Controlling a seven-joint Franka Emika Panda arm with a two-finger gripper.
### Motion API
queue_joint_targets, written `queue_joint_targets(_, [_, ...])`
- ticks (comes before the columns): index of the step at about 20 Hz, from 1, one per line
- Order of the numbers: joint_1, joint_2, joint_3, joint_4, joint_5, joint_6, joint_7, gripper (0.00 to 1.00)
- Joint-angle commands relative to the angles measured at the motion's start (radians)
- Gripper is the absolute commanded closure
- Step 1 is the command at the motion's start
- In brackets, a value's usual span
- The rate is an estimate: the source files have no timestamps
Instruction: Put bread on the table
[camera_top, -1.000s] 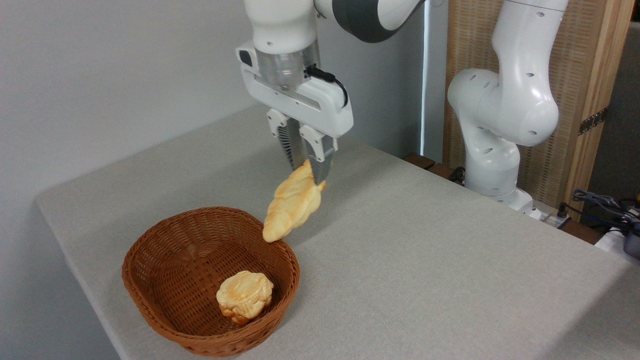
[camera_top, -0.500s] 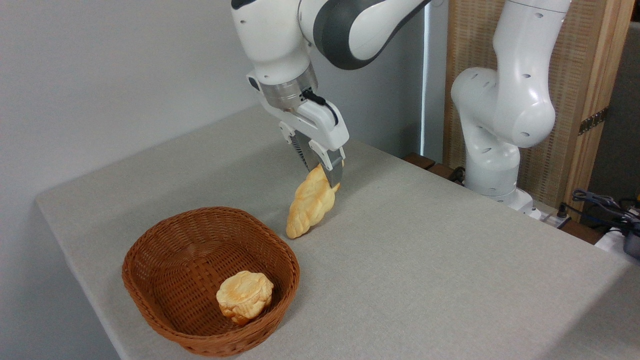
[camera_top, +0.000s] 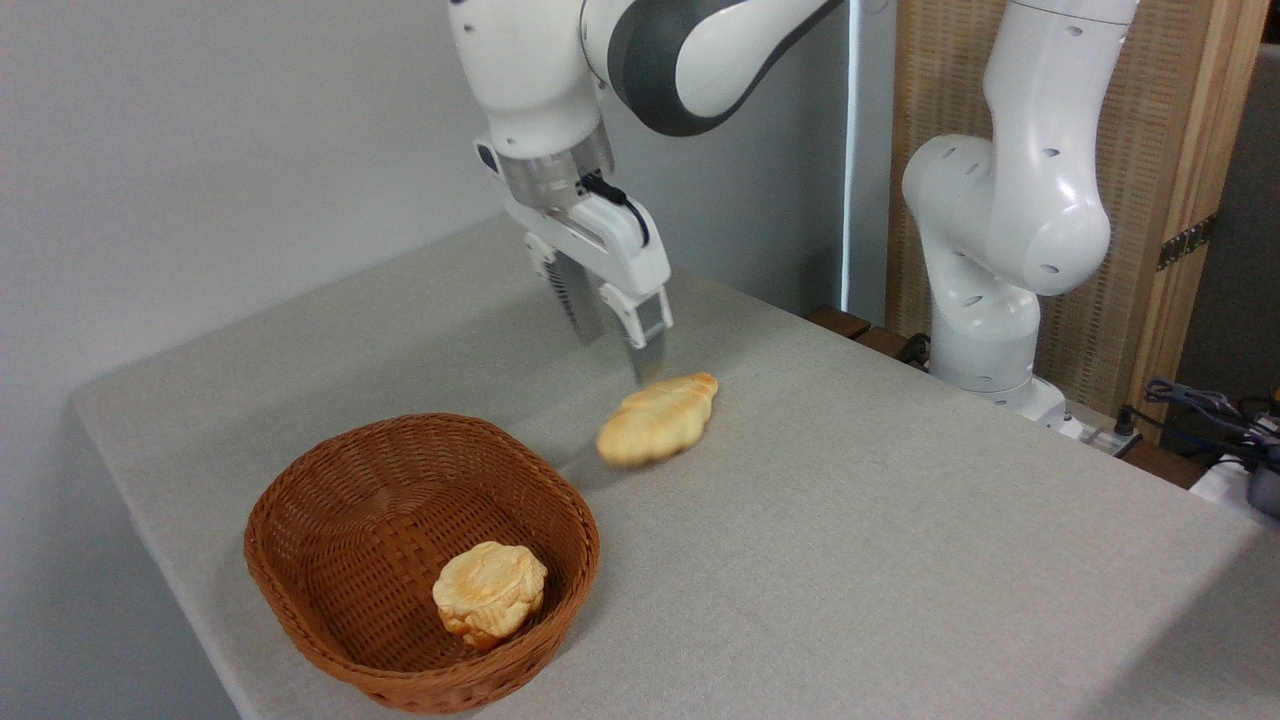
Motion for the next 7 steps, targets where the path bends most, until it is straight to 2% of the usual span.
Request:
queue_joint_targets(1, [0.017, -0.002, 0.017, 0.036, 0.048, 0.167, 0.005, 0.00])
queue_joint_targets(3, [0.042, 0.010, 0.020, 0.036, 0.085, 0.254, 0.003, 0.00])
queue_joint_targets(7, [0.089, 0.052, 0.034, 0.036, 0.090, 0.359, 0.005, 0.00])
